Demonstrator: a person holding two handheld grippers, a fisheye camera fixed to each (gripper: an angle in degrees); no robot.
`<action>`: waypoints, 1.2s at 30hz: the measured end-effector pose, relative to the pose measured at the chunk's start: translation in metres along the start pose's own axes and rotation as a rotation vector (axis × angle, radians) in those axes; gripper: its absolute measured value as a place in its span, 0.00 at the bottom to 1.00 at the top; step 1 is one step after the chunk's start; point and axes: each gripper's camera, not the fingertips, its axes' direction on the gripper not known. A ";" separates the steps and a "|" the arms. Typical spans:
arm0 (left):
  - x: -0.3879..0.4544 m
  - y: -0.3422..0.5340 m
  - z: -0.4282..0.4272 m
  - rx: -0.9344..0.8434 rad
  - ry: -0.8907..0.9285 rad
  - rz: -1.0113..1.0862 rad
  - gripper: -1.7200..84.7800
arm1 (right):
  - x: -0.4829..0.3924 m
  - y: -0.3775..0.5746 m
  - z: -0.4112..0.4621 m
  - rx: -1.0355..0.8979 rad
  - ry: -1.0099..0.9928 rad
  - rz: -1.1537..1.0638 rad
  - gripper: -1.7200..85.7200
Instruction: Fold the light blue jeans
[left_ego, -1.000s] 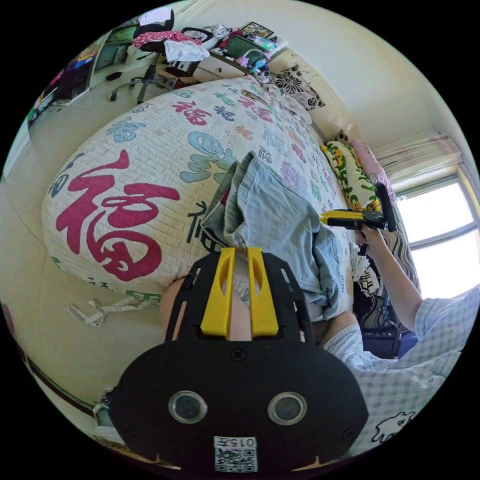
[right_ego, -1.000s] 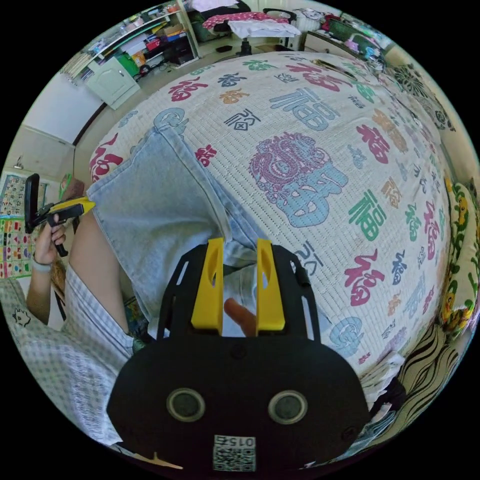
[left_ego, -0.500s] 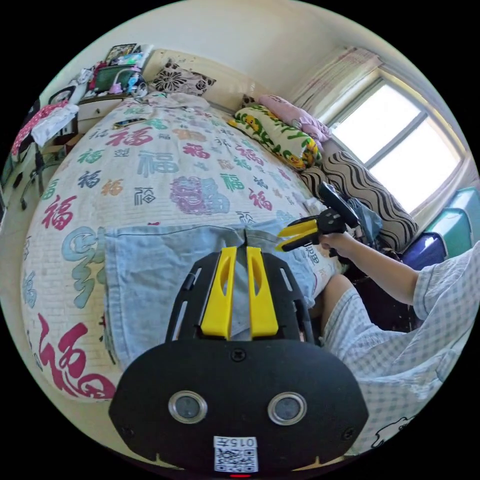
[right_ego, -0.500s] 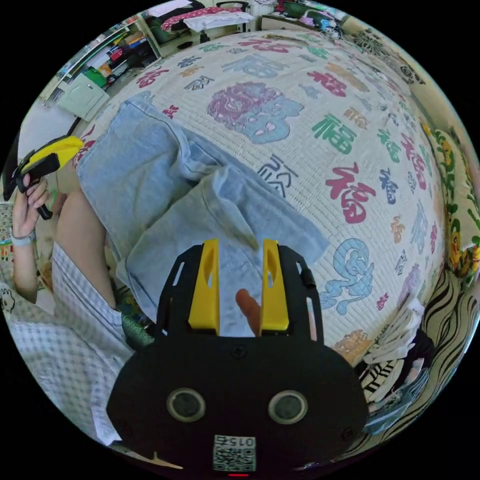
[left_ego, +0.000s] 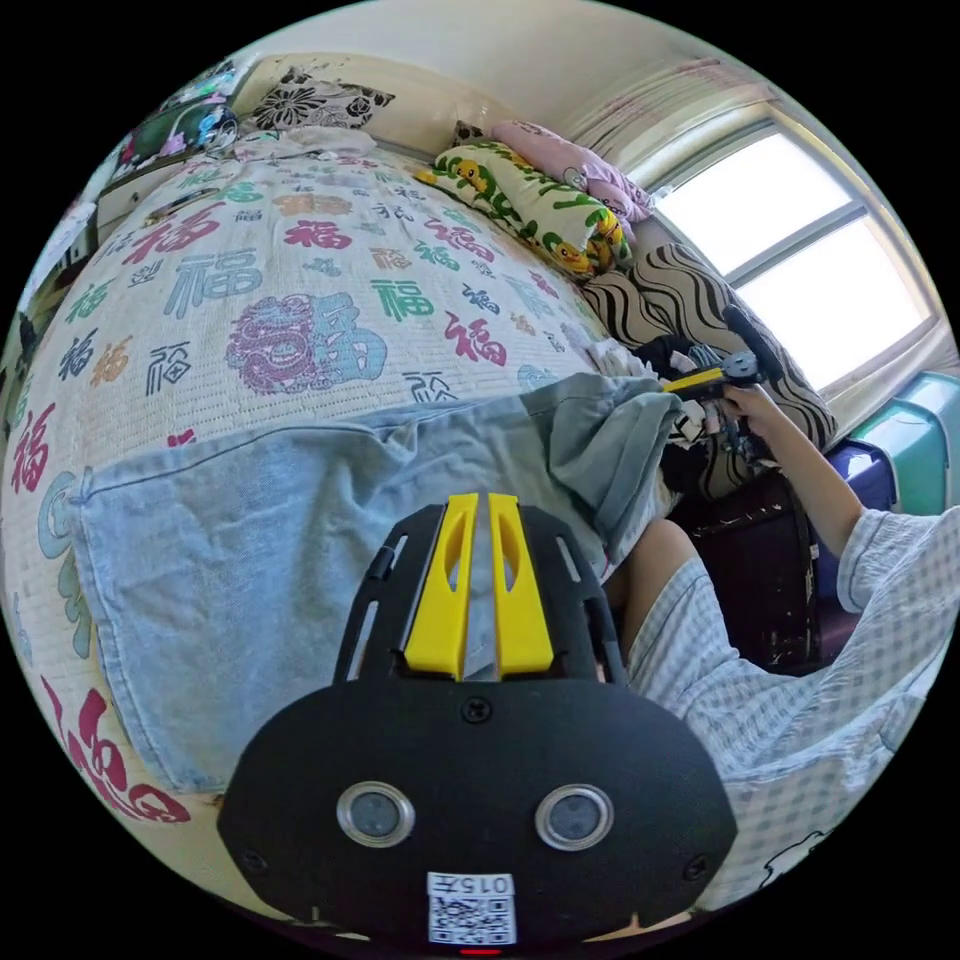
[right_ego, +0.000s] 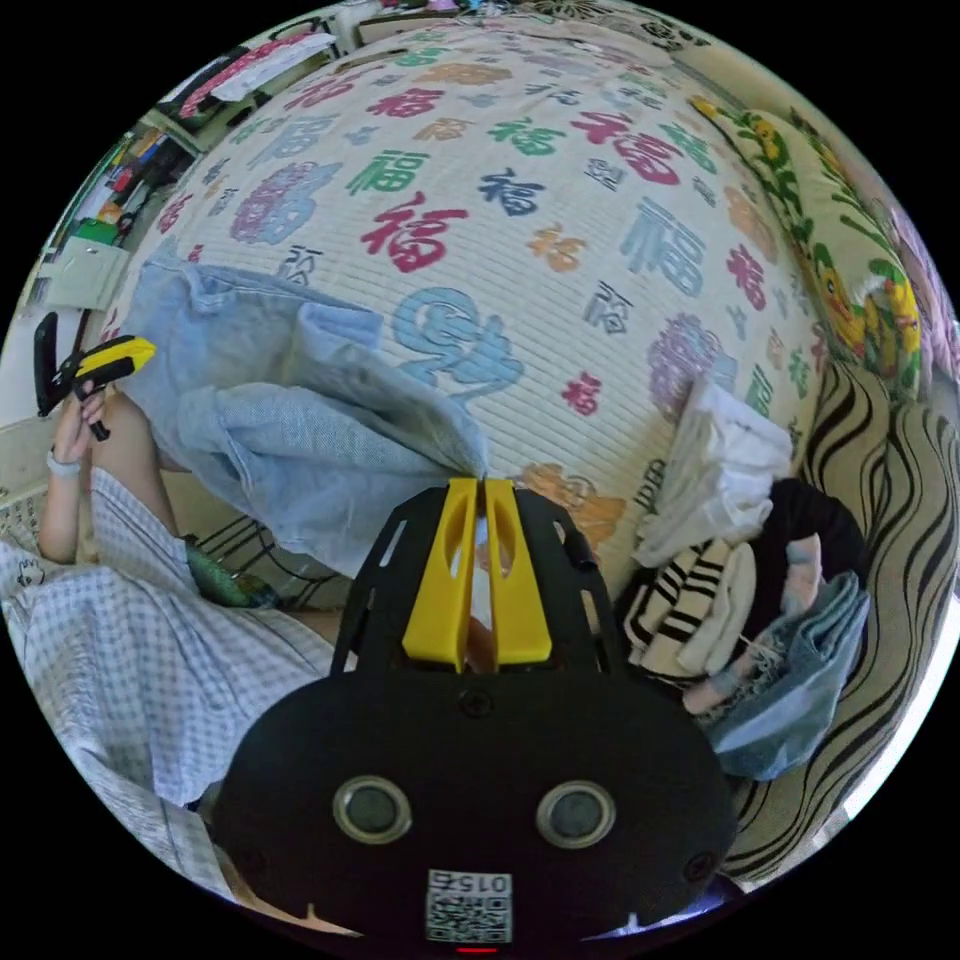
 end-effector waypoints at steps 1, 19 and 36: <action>0.005 -0.010 0.019 -0.019 0.000 0.026 0.03 | 0.026 0.008 0.005 -0.031 0.048 0.052 0.03; 0.072 -0.159 0.344 -0.446 -0.080 0.503 0.08 | -0.066 0.146 -0.025 0.234 -0.727 0.007 0.12; 0.060 -0.185 0.500 -0.622 -0.042 0.523 0.09 | 0.022 0.222 -0.094 0.233 -0.867 0.172 0.15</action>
